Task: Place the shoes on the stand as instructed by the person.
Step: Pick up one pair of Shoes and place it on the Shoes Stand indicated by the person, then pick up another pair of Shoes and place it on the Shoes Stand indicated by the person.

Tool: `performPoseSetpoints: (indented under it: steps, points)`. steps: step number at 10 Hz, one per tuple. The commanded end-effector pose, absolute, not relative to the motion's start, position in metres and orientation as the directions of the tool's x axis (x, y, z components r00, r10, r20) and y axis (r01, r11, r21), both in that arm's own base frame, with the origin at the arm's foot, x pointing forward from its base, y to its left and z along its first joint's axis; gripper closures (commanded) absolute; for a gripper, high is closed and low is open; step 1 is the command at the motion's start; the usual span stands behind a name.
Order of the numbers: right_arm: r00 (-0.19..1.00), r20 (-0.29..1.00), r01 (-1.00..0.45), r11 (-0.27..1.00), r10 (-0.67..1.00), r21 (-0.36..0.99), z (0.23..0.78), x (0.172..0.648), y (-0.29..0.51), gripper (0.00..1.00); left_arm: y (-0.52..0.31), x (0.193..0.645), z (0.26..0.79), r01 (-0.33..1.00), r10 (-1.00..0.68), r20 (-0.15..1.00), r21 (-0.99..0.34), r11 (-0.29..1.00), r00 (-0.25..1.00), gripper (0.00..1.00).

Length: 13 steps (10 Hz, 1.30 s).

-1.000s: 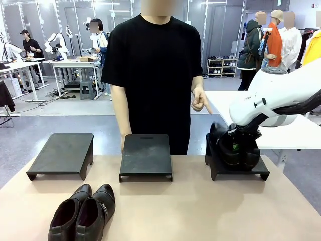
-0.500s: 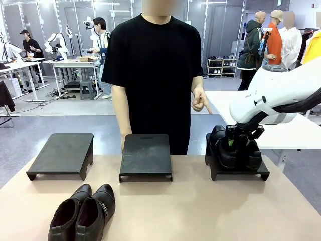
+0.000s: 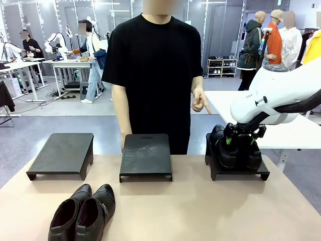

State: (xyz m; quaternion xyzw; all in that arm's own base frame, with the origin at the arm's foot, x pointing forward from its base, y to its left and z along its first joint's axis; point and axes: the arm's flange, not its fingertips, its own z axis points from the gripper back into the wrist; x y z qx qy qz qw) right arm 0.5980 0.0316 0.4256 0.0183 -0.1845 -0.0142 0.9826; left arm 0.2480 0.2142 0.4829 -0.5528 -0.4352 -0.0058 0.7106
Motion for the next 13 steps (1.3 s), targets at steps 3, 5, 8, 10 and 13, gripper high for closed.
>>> performPoseSetpoints:
  steps: [3,5,8,10,13]
  points:
    - [0.930,0.365,0.019,0.999,-0.033,0.042,0.4265,0.6008,0.0328,0.00,0.2151,0.2478,0.4833,0.506,0.464,0.636,-0.771,0.386,0.616,0.00]
    - [0.930,0.365,0.019,0.999,-0.033,0.042,0.4265,0.6008,0.0328,0.00,0.2151,0.2478,0.4833,0.506,0.464,0.636,-0.771,0.386,0.616,0.00]
    - [0.930,0.365,0.019,0.999,-0.033,0.042,0.4265,0.6008,0.0328,0.00,0.2151,0.2478,0.4833,0.506,0.464,0.636,-0.771,0.386,0.616,0.00]
    - [0.930,0.365,0.019,0.999,-0.033,0.042,0.4265,0.6008,0.0328,0.00,0.2151,0.2478,0.4833,0.506,0.464,0.636,-0.771,0.386,0.616,0.00]
    - [0.932,0.362,0.020,0.999,-0.033,0.041,0.4257,0.5978,0.0319,0.00,0.2151,0.2478,0.4833,0.506,0.464,0.636,-0.771,0.386,0.616,0.00]
